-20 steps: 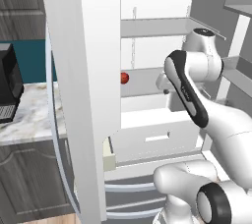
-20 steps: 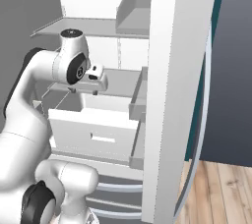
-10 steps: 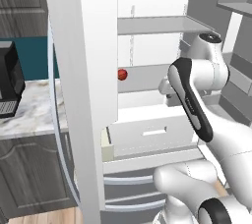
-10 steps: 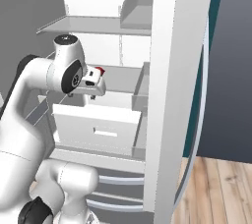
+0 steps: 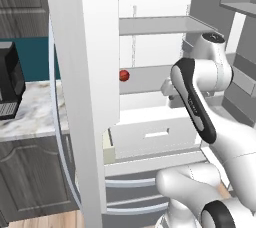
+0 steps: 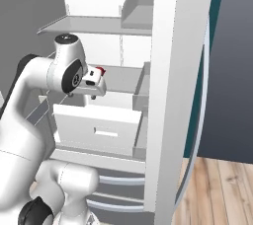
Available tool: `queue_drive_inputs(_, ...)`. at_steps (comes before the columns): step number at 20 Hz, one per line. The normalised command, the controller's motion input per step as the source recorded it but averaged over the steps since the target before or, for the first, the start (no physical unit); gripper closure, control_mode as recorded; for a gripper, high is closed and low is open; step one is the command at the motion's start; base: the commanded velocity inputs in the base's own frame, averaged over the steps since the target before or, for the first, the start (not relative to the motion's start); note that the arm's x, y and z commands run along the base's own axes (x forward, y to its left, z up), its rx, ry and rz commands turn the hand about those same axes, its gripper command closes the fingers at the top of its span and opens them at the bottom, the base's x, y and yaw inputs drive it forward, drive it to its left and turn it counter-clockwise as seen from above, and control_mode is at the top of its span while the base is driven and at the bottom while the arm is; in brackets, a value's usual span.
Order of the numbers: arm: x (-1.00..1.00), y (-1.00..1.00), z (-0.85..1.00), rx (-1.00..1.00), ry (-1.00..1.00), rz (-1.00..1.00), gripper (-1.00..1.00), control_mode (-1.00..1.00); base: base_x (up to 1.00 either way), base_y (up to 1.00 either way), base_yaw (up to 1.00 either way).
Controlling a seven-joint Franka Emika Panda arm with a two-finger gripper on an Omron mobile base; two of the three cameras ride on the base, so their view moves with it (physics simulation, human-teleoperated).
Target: Fully open the fridge drawer.
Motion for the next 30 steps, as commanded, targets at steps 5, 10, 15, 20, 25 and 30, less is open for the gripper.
queue_drive_inputs(5, 0.00, 0.00, 0.00, 0.00, 0.00, 0.00, -1.00, -1.00, 0.00, 0.00, 0.00)
queue_drive_inputs(10, 0.22, 0.00, -0.02, 0.00, 0.00, 0.00, -1.00, -1.00, 0.00, 0.00, 0.00)
queue_drive_inputs(15, 0.38, 0.01, -0.12, 0.00, -0.05, 0.00, -1.00, -1.00, 0.00, 0.00, 0.00)
queue_drive_inputs(20, 0.28, 0.09, -0.54, 0.00, 0.00, 0.00, -1.00, -1.00, 0.00, 0.00, 0.00)
queue_drive_inputs(25, 0.29, 0.07, -0.53, 0.00, 0.00, 0.00, -1.00, -1.00, 0.00, 0.00, 0.00)
queue_drive_inputs(30, 0.40, 0.26, -0.35, 0.00, 0.00, -0.01, -1.00, -1.00, 0.00, 0.00, 0.00)
